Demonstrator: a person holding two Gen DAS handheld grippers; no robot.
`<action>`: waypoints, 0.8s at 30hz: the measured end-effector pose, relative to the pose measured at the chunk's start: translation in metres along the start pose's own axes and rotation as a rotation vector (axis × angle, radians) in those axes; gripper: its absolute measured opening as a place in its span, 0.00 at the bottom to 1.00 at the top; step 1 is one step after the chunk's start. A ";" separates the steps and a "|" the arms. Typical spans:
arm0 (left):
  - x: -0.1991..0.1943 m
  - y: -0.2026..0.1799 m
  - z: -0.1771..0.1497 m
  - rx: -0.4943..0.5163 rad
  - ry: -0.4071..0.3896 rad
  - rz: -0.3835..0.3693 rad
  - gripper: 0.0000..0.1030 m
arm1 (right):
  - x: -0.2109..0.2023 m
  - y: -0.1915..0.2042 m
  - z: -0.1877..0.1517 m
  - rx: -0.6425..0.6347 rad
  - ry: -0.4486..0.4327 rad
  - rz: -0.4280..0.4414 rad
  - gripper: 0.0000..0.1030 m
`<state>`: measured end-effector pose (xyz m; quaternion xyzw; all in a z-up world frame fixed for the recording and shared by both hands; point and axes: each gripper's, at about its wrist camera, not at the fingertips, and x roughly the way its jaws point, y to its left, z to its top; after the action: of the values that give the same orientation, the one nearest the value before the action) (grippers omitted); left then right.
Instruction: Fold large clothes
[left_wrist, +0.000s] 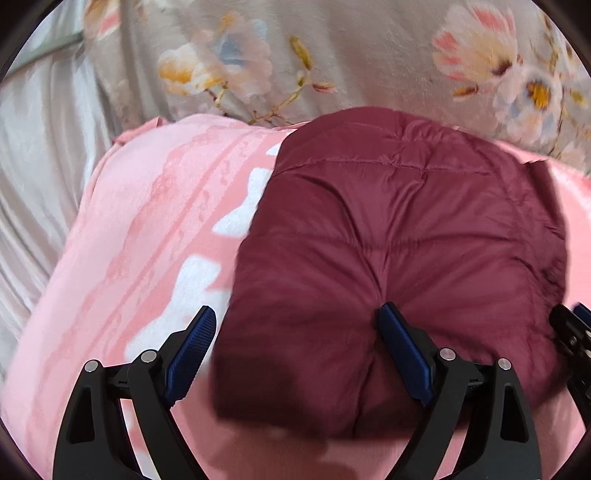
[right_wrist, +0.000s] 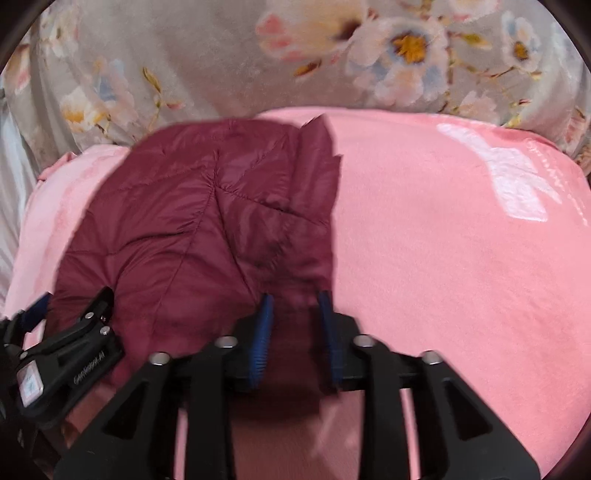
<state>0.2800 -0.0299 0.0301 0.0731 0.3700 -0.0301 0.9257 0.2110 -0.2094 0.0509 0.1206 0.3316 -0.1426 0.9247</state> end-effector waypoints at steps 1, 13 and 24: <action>-0.006 0.004 -0.004 -0.009 -0.004 -0.008 0.86 | -0.011 -0.002 -0.005 -0.007 -0.010 -0.001 0.49; -0.092 0.010 -0.087 0.037 -0.040 -0.003 0.86 | -0.091 -0.015 -0.105 -0.078 -0.008 -0.072 0.69; -0.124 0.014 -0.127 0.019 -0.024 0.007 0.87 | -0.132 0.003 -0.141 -0.147 -0.070 -0.058 0.86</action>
<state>0.1050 0.0045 0.0259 0.0830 0.3581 -0.0313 0.9295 0.0326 -0.1379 0.0304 0.0377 0.3120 -0.1487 0.9376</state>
